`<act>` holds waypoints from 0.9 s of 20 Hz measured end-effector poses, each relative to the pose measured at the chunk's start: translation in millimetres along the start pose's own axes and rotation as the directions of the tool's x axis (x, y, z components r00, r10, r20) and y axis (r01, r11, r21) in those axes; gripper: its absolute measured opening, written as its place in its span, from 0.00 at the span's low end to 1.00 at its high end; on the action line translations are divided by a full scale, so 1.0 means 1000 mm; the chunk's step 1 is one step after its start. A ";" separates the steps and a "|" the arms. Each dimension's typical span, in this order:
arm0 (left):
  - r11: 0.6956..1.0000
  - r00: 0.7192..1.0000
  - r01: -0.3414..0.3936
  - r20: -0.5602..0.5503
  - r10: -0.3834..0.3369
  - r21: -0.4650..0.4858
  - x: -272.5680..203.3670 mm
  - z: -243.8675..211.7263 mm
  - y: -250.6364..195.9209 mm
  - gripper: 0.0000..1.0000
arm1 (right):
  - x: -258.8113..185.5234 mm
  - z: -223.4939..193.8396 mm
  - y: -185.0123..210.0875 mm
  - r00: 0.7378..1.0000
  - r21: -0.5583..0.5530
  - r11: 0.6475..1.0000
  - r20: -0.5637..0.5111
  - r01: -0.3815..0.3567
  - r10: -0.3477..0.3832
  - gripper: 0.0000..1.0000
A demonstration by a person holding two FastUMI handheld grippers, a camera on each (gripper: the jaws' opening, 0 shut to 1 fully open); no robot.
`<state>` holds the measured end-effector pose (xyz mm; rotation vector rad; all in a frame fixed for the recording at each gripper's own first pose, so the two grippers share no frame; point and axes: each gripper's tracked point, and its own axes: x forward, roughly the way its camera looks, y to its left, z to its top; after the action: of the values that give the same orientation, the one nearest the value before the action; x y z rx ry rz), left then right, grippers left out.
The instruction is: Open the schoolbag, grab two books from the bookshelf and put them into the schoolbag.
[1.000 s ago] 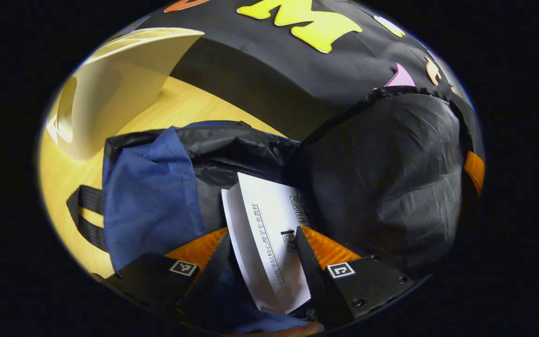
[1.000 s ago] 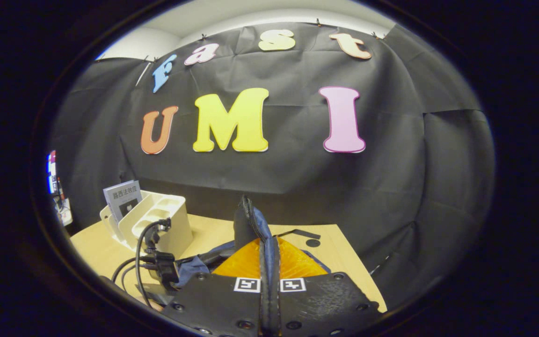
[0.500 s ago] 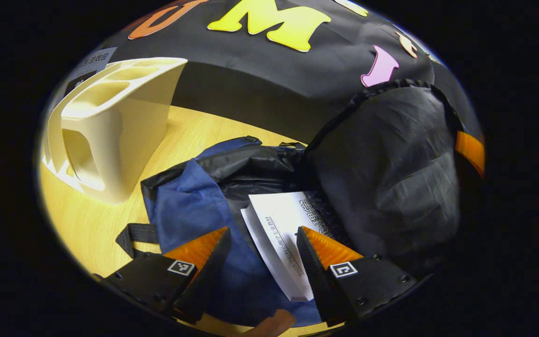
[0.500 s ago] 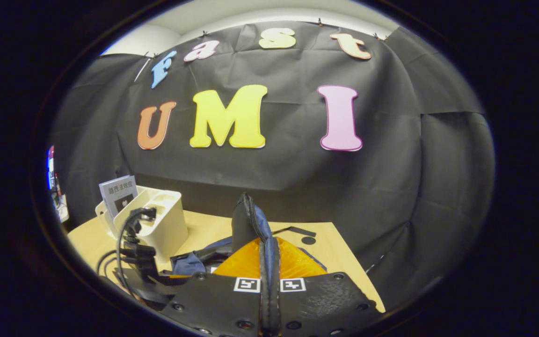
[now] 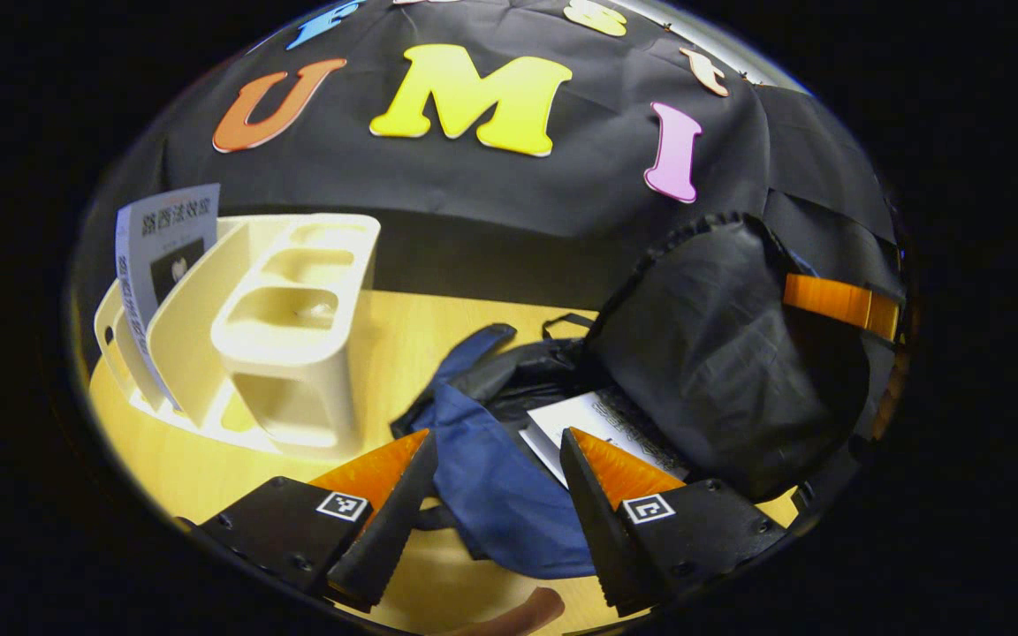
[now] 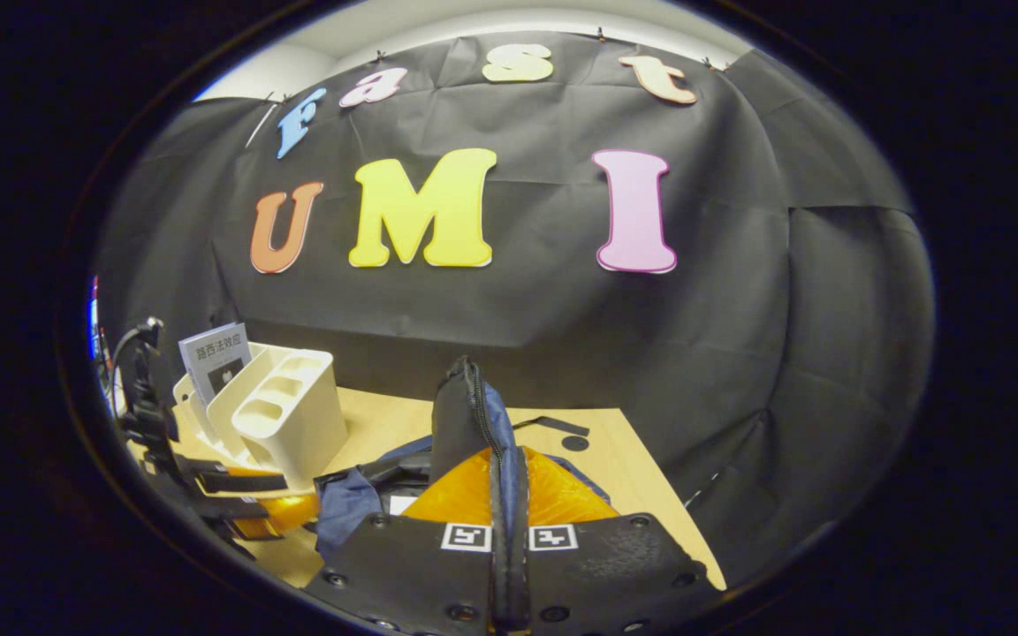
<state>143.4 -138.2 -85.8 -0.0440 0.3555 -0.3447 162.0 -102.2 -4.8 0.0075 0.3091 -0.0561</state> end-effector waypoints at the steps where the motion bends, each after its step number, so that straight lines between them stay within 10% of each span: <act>1: 0.999 0.999 -0.031 0.034 0.029 0.035 -0.008 0.012 0.014 0.89 | 0.001 0.001 0.001 1.000 0.009 1.000 0.002 -0.004 0.004 0.01; 18: 0.947 0.903 -0.321 0.295 0.312 -0.018 -0.118 0.163 0.207 0.88 | 0.000 -0.010 0.004 0.998 0.002 0.999 -0.038 0.043 -0.043 0.02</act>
<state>163.3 93.1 85.3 -0.0065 0.0571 -0.0176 159.5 -98.1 -14.4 0.0051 0.3475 -0.0996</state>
